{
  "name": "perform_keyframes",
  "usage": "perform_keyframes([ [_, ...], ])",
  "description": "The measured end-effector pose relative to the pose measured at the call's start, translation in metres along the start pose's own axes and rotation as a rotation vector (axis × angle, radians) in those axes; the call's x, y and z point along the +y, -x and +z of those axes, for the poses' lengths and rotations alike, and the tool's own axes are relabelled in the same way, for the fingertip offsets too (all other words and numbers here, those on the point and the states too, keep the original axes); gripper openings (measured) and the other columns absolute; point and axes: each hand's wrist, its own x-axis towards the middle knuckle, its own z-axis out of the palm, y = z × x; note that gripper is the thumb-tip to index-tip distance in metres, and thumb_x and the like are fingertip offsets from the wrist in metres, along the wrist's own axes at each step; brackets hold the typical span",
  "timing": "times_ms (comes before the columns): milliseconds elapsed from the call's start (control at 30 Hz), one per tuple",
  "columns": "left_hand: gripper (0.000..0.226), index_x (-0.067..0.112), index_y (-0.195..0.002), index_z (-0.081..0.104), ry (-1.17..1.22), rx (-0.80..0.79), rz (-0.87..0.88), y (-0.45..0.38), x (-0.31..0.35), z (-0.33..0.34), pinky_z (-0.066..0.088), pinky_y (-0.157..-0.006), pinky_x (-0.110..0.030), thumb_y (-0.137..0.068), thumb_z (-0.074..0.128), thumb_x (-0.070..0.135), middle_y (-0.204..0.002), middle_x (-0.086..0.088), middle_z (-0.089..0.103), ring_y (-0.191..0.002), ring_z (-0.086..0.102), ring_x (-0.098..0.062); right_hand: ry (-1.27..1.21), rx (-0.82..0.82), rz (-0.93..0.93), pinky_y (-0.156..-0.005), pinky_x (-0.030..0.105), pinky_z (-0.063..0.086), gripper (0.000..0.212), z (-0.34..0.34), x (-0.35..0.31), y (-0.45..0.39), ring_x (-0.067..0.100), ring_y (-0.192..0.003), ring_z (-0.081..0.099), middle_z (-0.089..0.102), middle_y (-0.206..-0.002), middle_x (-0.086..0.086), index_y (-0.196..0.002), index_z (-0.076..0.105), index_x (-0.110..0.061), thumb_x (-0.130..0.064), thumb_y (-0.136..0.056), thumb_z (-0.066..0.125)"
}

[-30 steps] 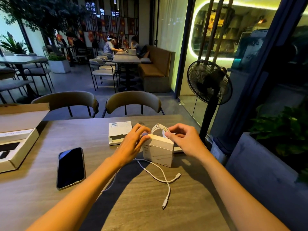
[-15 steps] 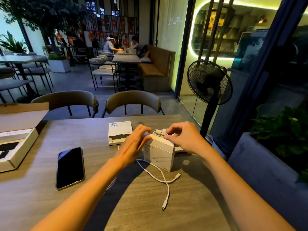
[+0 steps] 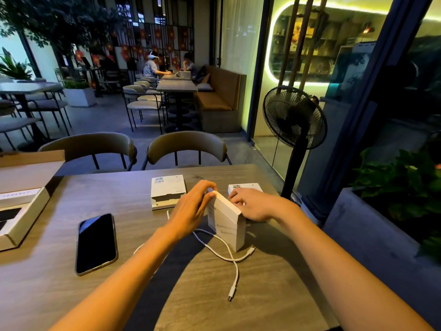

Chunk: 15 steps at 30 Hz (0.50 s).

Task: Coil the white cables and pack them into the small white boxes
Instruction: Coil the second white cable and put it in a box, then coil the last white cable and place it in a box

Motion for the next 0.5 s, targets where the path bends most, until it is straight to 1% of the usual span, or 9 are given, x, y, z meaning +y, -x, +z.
perform_keyframes([
  [67, 0.024, 0.035, -0.12, 0.047, 0.009, 0.02, -0.038, -0.001, 0.0, 0.001, 0.058, -0.081, -0.022, -0.101, 0.039, 0.049, -0.114, 0.009, 0.059, -0.098, 0.062, -0.001, -0.225, 0.021, 0.032, -0.079, 0.024, 0.048, 0.036, 0.013, 0.003, 0.0, 0.017, -0.111, 0.054, 0.055, -0.138, -0.001, -0.133, 0.063, -0.022, -0.037, -0.108, 0.041],
  [167, 0.032, 0.034, -0.122, 0.048, -0.012, 0.043, -0.053, 0.0, 0.0, 0.002, 0.058, -0.077, -0.024, -0.099, 0.039, 0.053, -0.115, 0.005, 0.062, -0.096, 0.062, -0.007, -0.685, 0.291, 0.15, -0.081, 0.032, 0.052, 0.052, 0.026, 0.006, 0.007, 0.019, -0.109, 0.061, 0.066, -0.121, 0.0, -0.128, 0.063, -0.031, -0.059, -0.104, 0.026],
  [200, 0.036, 0.032, -0.122, 0.049, -0.02, 0.043, -0.047, 0.001, 0.0, 0.002, 0.058, -0.075, -0.023, -0.096, 0.04, 0.055, -0.114, 0.006, 0.061, -0.095, 0.061, -0.007, -0.765, 0.381, 0.147, -0.082, 0.033, 0.053, 0.054, 0.03, 0.009, 0.01, 0.019, -0.11, 0.063, 0.066, -0.119, -0.002, -0.129, 0.061, -0.034, -0.064, -0.101, 0.025],
  [233, 0.039, 0.031, -0.122, 0.05, -0.021, 0.044, -0.044, 0.001, 0.002, 0.002, 0.058, -0.074, -0.023, -0.095, 0.04, 0.057, -0.113, 0.007, 0.061, -0.093, 0.061, -0.007, -0.794, 0.45, 0.116, -0.082, 0.032, 0.055, 0.053, 0.035, 0.013, 0.012, 0.019, -0.11, 0.064, 0.066, -0.119, -0.003, -0.13, 0.058, -0.035, -0.066, -0.098, 0.029],
  [267, 0.04, 0.031, -0.122, 0.05, -0.02, 0.054, -0.041, 0.002, 0.003, 0.001, 0.059, -0.072, -0.024, -0.094, 0.041, 0.058, -0.111, 0.009, 0.06, -0.092, 0.062, -0.007, -0.779, 0.494, 0.077, -0.08, 0.03, 0.058, 0.046, 0.04, 0.015, 0.015, 0.017, -0.109, 0.065, 0.065, -0.121, -0.004, -0.131, 0.055, -0.036, -0.063, -0.097, 0.039],
  [300, 0.04, 0.031, -0.122, 0.051, -0.025, 0.073, -0.033, 0.001, 0.004, 0.001, 0.059, -0.071, -0.024, -0.094, 0.043, 0.058, -0.109, 0.011, 0.061, -0.091, 0.063, -0.007, -0.748, 0.52, 0.047, -0.077, 0.029, 0.061, 0.039, 0.044, 0.018, 0.018, 0.015, -0.108, 0.065, 0.063, -0.124, -0.005, -0.132, 0.053, -0.037, -0.055, -0.097, 0.053],
  [367, 0.038, 0.034, -0.126, 0.05, -0.032, 0.11, -0.016, -0.001, 0.005, 0.002, 0.059, -0.07, -0.023, -0.094, 0.048, 0.055, -0.105, 0.014, 0.063, -0.087, 0.064, -0.003, -0.685, 0.564, 0.012, -0.073, 0.027, 0.064, 0.046, 0.053, 0.024, 0.022, 0.009, -0.106, 0.063, 0.06, -0.127, -0.007, -0.131, 0.053, -0.04, -0.034, -0.091, 0.074],
  [433, 0.04, 0.034, -0.129, 0.048, -0.015, 0.122, -0.017, -0.004, 0.005, 0.003, 0.059, -0.071, -0.021, -0.094, 0.053, 0.052, -0.103, 0.015, 0.063, -0.087, 0.064, -0.002, -0.651, 0.64, -0.009, -0.068, 0.019, 0.061, 0.05, 0.06, 0.026, 0.023, 0.001, -0.099, 0.063, 0.06, -0.124, -0.01, -0.131, 0.055, -0.038, -0.026, -0.088, 0.078],
  [500, 0.04, 0.034, -0.127, 0.049, -0.003, 0.12, -0.006, -0.003, 0.003, 0.004, 0.059, -0.076, -0.023, -0.093, 0.055, 0.053, -0.105, 0.013, 0.064, -0.093, 0.064, -0.003, -0.626, 0.706, -0.01, -0.065, 0.013, 0.058, 0.046, 0.064, 0.025, 0.024, -0.002, -0.095, 0.063, 0.061, -0.119, -0.009, -0.131, 0.057, -0.032, -0.028, -0.089, 0.076],
])
